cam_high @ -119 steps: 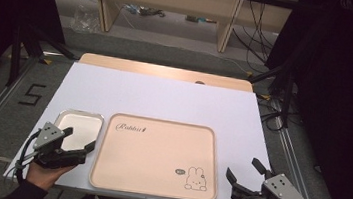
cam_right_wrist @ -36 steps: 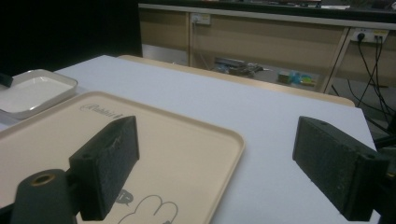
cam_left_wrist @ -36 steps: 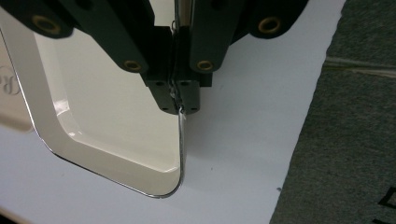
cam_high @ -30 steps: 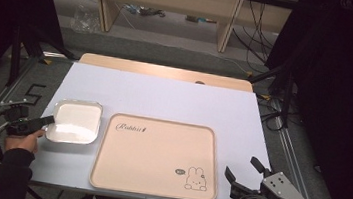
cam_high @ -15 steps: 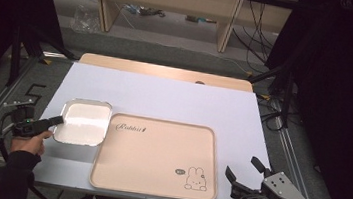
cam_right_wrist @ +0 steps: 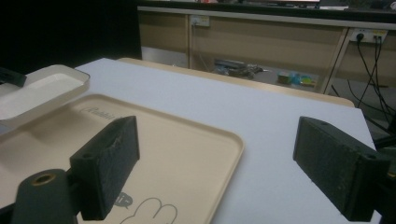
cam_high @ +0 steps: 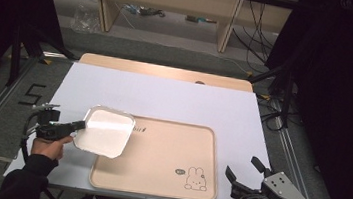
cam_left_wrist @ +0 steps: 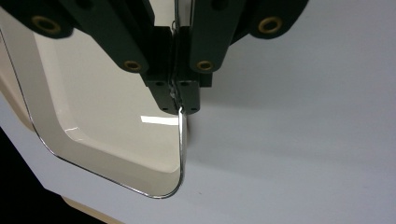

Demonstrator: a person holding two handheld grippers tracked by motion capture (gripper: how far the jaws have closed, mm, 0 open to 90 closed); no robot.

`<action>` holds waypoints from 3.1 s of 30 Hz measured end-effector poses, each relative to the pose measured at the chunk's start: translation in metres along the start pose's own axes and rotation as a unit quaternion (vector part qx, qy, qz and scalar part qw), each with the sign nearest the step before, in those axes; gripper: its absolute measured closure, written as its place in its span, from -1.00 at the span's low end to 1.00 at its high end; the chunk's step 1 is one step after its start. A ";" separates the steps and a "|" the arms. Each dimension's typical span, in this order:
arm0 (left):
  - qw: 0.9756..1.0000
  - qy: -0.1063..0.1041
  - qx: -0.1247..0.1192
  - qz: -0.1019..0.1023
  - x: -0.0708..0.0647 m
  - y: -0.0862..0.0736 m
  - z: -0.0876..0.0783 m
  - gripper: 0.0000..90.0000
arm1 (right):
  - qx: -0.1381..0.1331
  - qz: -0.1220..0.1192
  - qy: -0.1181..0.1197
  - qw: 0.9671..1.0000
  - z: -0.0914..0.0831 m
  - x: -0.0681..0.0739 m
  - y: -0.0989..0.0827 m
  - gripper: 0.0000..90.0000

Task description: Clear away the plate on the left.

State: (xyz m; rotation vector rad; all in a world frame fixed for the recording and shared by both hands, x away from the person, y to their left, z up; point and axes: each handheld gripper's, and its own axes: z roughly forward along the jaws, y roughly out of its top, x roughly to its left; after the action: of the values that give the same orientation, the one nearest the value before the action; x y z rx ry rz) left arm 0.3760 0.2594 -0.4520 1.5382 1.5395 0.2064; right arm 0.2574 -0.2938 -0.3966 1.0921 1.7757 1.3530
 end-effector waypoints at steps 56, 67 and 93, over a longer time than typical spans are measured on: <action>0.975 -0.070 0.162 0.134 -0.096 -0.056 0.070 0.84 | -0.007 0.004 0.007 1.000 0.001 0.001 -0.001 -0.66; 0.969 -0.067 0.174 0.159 -0.096 -0.068 0.052 0.72 | 0.000 -0.004 0.009 1.000 0.003 0.001 0.001 -0.66; 0.965 -0.065 0.181 0.180 -0.107 -0.079 0.042 0.51 | 0.010 -0.004 0.006 1.000 0.003 0.000 0.001 -0.66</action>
State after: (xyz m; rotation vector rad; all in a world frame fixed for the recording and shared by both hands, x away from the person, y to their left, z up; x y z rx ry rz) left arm 0.3267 0.1318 -0.4794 2.0778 1.2300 0.0252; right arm 0.2604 -0.2922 -0.3968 1.0870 1.8037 1.3424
